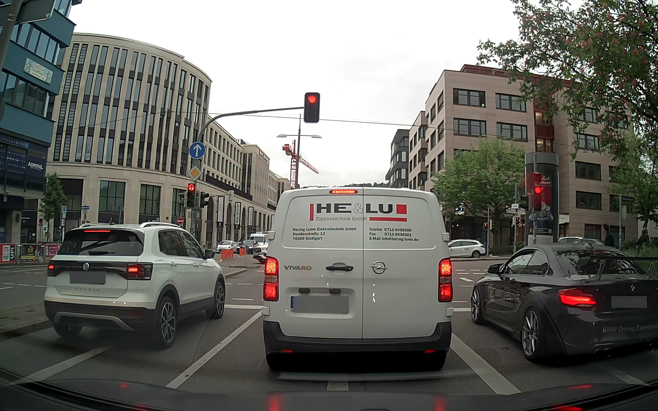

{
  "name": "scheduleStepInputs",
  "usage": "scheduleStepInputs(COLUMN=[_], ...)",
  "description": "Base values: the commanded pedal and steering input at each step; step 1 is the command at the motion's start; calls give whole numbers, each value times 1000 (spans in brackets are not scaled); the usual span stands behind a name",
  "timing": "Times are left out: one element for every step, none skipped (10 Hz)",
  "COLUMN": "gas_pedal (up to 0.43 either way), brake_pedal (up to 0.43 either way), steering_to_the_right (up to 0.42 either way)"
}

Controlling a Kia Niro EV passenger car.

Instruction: Follow the waypoints while adhering to traffic rules and regulations

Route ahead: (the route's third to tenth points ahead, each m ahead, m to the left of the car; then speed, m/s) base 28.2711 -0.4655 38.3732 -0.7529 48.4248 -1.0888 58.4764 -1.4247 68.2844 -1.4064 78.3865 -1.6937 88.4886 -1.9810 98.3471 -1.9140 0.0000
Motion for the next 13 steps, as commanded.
scheduleStepInputs(gas_pedal=[0, 0, 0, 0, 0, 0, 0, 0, 0, 0, 0, 0, 0], brake_pedal=[274, 274, 274, 280, 274, 274, 280, 280, 274, 274, 274, 280, 280], steering_to_the_right=[-16, -17, -16, -16, -16, -17, -16, -17, -16, -16, -16, -17, -16])
